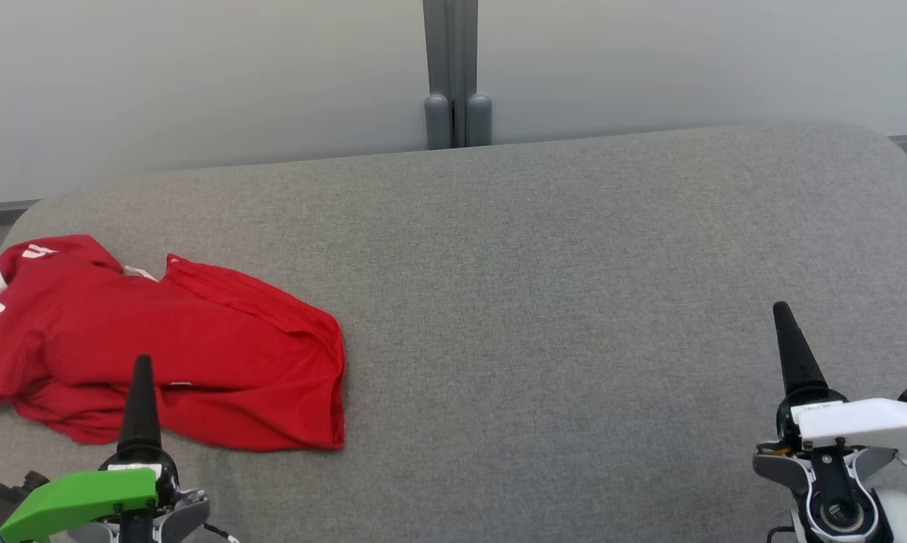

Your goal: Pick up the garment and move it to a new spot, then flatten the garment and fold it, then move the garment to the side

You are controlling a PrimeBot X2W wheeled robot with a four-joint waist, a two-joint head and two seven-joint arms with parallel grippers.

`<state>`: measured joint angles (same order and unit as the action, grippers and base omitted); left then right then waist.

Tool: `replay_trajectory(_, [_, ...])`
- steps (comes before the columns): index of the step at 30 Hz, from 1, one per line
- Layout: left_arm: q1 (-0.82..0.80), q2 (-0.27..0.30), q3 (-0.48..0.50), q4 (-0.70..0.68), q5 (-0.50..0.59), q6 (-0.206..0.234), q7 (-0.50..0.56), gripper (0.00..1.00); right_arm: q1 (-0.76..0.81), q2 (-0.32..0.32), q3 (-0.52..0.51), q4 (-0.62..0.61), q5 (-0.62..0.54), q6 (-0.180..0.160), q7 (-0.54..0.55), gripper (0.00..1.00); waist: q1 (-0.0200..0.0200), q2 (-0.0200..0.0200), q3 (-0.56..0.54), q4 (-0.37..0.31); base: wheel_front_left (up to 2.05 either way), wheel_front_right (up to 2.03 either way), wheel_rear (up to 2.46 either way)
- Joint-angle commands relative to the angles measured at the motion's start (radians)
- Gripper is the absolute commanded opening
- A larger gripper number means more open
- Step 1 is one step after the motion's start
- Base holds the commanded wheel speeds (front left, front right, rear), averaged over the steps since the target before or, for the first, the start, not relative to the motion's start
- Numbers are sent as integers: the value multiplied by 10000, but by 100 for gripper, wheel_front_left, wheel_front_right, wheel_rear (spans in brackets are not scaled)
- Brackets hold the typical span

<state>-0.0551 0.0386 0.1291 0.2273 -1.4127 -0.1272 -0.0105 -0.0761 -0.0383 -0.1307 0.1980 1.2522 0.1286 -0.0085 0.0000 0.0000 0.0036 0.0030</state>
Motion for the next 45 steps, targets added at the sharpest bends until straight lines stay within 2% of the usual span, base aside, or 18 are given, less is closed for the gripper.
replay_trajectory(1, [-122,67,86,-251,291,-16,-91,100,-338,-65,92,-363,-637,21,-111,100,0,0,-4,4,0,0,0])
replay_trajectory(8, [-133,75,71,-953,1995,61,-353,100,-436,-247,605,-1167,-3099,22,-376,100,0,0,0,21,0,0,0])
replay_trajectory(19, [-15,89,-537,-2206,4484,488,-734,100,-485,-436,1037,-1906,-5981,24,-754,100,0,0,49,37,0,0,0])
replay_trajectory(30, [124,99,-1517,-2464,7072,650,-1064,100,-270,-285,1302,-1828,-7976,25,-1084,100,0,0,81,16,0,0,0])
replay_trajectory(34, [221,103,-1972,-2216,8089,522,-1174,100,-232,-238,1354,-1740,-8594,26,-1199,100,0,0,69,-13,0,0,0])
replay_trajectory(45, [223,344,-2713,-1865,9903,1088,-1464,100,-75,-136,1336,-1354,-10192,27,-1492,100,0,0,48,-89,0,0,0])
